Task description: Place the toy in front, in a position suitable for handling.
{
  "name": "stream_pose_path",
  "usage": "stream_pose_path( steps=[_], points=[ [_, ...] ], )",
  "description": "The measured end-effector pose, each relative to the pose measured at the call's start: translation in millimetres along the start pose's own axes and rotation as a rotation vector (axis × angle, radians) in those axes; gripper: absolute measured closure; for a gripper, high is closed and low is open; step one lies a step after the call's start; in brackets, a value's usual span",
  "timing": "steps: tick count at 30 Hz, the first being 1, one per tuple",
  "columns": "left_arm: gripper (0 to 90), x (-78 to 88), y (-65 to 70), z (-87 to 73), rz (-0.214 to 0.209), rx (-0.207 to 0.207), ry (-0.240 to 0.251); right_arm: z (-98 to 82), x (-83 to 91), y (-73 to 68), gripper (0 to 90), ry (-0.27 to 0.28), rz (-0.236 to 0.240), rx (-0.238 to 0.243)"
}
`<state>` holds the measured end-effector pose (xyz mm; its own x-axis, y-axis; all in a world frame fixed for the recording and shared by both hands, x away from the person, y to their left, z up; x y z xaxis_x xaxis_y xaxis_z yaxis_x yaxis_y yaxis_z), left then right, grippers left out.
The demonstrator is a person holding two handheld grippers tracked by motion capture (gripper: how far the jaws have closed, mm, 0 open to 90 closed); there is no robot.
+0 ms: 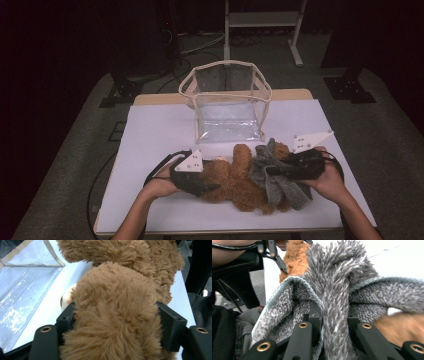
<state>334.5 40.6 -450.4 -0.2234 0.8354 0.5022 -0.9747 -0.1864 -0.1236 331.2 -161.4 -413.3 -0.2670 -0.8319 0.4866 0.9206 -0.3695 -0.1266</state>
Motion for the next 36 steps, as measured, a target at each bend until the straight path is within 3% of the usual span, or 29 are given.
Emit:
stream_pose_path(
  steps=[5,9,17,22,26,29,32,36],
  points=[
    [28.2,0.1,-0.5,0.1,-0.003,0.003,0.002,-4.8,24.6,7.1,74.1,0.001,-0.049,-0.018],
    [28.0,1.0,1.4,0.0,-0.023,0.008,-0.001,-7.0,23.7,7.8,74.1,-0.010,-0.047,-0.027],
    [26.8,1.7,6.7,-0.8,-0.039,-0.003,-0.001,9.7,-29.4,-3.0,73.2,-0.057,0.033,0.025],
    [24.9,0.3,8.7,-2.0,-0.027,-0.023,-0.017,19.0,-59.4,-11.4,62.7,-0.068,0.064,0.042],
    [22.1,-1.7,9.6,-2.1,-0.020,-0.036,-0.024,19.1,-66.9,-13.9,56.2,-0.056,0.063,0.039],
    [21.8,-2.5,9.1,-1.9,-0.015,-0.040,-0.029,17.6,-68.4,-13.2,60.2,-0.032,0.055,0.033],
    [23.0,-2.1,7.9,-1.8,-0.012,-0.035,-0.025,16.2,-65.2,-14.5,73.8,-0.027,0.064,0.033],
    [23.5,-0.8,6.9,-1.8,-0.007,-0.034,-0.026,16.0,-53.8,-13.8,77.9,-0.026,0.063,0.037]
  ],
)
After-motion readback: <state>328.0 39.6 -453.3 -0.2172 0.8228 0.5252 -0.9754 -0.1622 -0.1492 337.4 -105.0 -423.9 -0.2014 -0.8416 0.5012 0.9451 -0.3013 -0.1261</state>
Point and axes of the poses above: each handheld gripper's, and its own axes: x roughly backward along the jaws, z roughly out of its top, y roughly to its right, the point moved 10 cm from there along -x, roughly forward along the jaws, and after that the axes turned 6 degrees about y, right-handed, at the moved point
